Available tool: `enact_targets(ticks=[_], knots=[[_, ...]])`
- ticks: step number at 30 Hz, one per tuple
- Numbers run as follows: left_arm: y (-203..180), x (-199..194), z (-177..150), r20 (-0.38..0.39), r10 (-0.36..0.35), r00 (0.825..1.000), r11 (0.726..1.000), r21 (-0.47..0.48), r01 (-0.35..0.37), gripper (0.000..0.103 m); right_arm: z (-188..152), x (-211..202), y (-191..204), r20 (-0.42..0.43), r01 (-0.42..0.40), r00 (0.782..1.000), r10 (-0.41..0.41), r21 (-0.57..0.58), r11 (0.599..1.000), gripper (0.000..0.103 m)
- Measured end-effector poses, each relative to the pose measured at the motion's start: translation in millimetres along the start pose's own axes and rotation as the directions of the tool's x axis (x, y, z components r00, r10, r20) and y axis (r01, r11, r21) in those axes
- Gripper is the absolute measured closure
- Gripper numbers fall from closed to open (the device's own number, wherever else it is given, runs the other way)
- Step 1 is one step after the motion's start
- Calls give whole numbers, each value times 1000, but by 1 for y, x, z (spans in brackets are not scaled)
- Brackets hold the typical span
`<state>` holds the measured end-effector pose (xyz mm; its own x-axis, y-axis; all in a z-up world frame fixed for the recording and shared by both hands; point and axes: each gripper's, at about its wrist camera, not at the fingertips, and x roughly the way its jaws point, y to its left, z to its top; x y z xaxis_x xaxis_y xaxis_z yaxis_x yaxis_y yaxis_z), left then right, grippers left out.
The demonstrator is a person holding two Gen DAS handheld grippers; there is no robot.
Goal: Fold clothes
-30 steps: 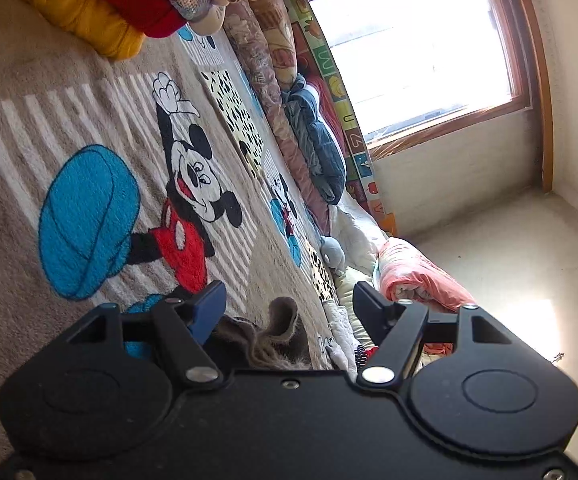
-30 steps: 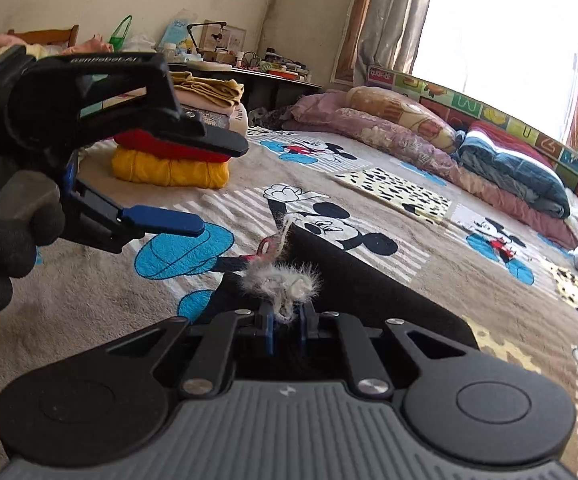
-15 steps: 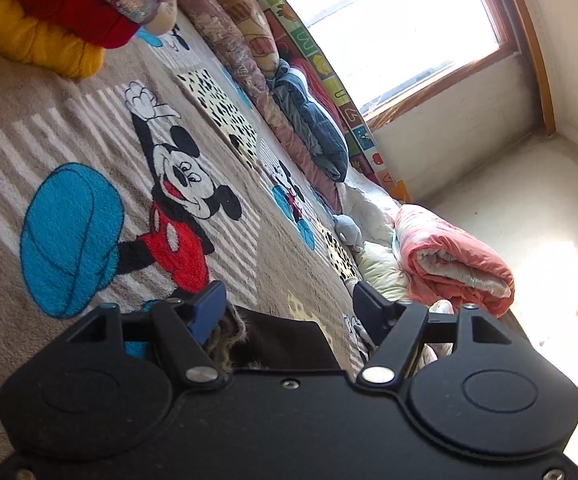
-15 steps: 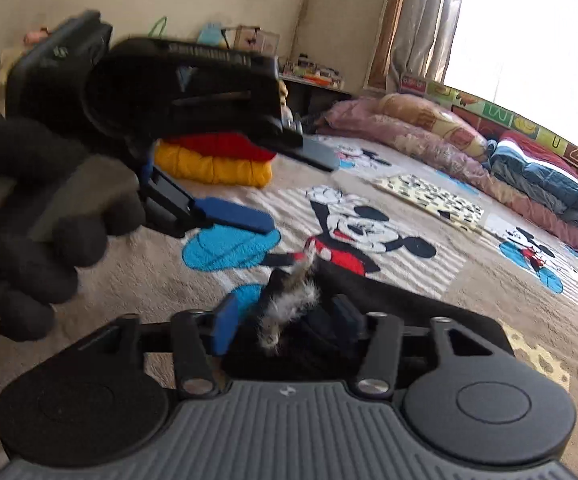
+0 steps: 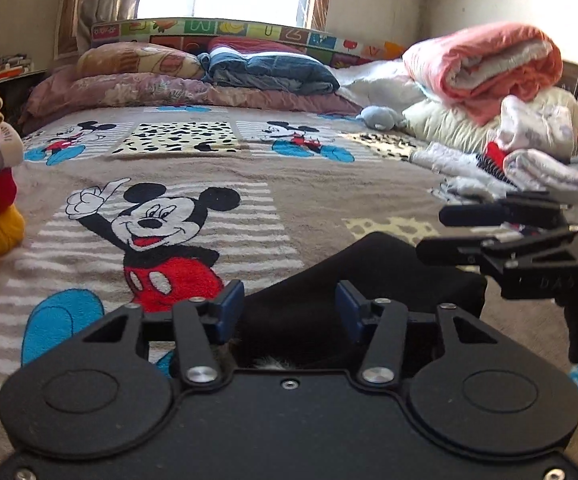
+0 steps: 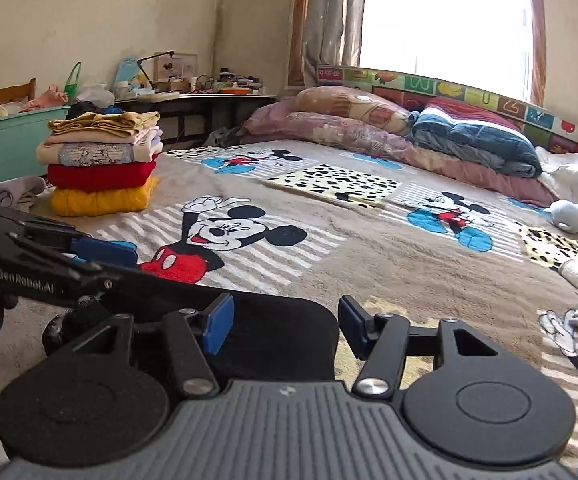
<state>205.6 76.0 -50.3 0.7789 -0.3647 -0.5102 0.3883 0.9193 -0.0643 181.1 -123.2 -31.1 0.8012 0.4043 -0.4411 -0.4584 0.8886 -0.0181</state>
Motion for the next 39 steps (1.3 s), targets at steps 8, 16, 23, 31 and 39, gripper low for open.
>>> enact_targets(ticks=[8,16,23,31,39], knots=[[-16,21,-27,-88,106,990,973,214,-85,57,-35,37,7,-156,-104,984,92,-71,992,47],[-28,-10,-25,-40,104,994,963,254,-91,57,-13,11,23,-81,-76,995,62,-175,982,48],[-19,-3,-33,-99,88,991,980,184,-69,56,-32,23,18,-165,-87,984,70,-97,991,47],[33,-43,-20,-41,-5,999,955,-297,-8,43,-25,-10,-21,-98,-59,992,78,182,982,40],[71,-53,-39,-39,-94,995,669,-743,34,29,-53,-1,-87,-49,-61,991,124,659,750,33]])
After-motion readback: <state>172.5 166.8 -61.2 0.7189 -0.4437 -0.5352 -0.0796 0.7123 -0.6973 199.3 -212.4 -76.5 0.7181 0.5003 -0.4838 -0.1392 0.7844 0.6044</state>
